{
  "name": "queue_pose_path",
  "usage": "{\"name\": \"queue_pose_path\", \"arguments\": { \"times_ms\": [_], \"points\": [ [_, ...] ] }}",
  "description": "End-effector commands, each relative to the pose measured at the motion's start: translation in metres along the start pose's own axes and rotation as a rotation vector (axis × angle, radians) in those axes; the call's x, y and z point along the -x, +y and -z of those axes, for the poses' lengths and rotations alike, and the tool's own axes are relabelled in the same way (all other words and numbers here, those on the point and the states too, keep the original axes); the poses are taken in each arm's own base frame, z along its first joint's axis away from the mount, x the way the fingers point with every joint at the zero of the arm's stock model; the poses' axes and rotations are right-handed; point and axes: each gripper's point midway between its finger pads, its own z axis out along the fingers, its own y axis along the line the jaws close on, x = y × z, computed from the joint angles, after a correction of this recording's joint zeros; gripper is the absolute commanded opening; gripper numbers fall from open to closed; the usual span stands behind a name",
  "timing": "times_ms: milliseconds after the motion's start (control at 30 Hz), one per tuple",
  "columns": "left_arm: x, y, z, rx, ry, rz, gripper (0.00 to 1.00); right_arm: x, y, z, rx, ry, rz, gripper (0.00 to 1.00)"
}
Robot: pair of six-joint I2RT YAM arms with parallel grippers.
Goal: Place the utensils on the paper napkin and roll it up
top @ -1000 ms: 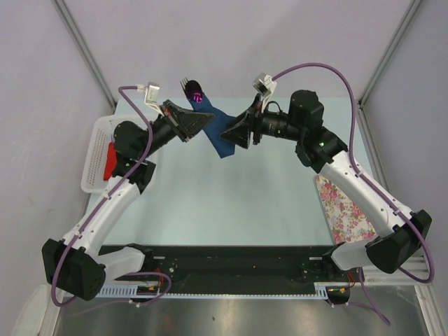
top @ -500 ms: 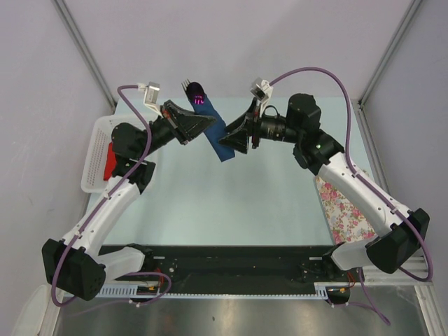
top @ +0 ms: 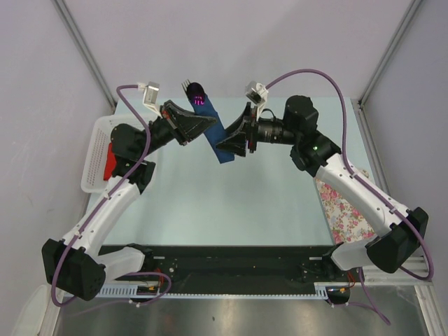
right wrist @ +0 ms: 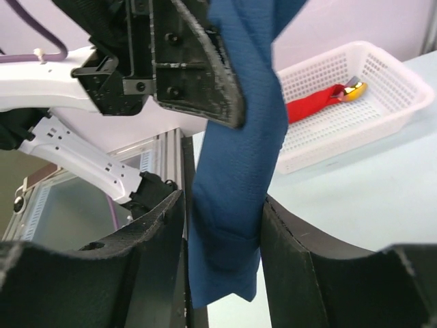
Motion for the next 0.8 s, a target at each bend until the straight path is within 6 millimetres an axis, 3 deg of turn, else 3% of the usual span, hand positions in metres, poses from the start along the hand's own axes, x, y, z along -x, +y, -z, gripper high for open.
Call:
{"name": "queue_pose_path", "arguments": {
  "times_ms": [0,167,433,533,567,633,700,767],
  "points": [
    [0.024,-0.027,-0.003,-0.072,-0.058,-0.066,0.0,0.008,0.026,-0.006,0.099,-0.015,0.056,0.5],
    [0.027,-0.028,-0.004,-0.078,-0.063,-0.067,0.0,-0.001,0.03,-0.012,0.114,0.008,0.049,0.5],
    [0.024,-0.04,-0.001,-0.118,-0.044,-0.077,0.0,0.0,0.029,-0.017,0.122,0.0,0.011,0.36],
    [0.022,-0.043,0.002,-0.119,-0.041,-0.08,0.0,0.002,0.027,-0.018,0.113,-0.005,0.002,0.14],
    [0.021,-0.042,0.003,-0.116,-0.039,-0.078,0.0,0.004,0.028,-0.019,0.11,-0.008,0.007,0.0],
    [0.02,-0.037,0.004,-0.086,-0.042,-0.062,0.0,0.007,0.025,-0.02,0.093,-0.014,0.005,0.0],
    [0.018,-0.028,0.006,-0.046,-0.041,-0.047,0.1,0.012,0.024,-0.02,0.077,-0.028,0.006,0.0],
    [0.019,-0.013,0.011,0.023,-0.045,-0.03,0.39,0.02,0.024,-0.021,0.065,-0.053,0.009,0.0]
  ]
}}
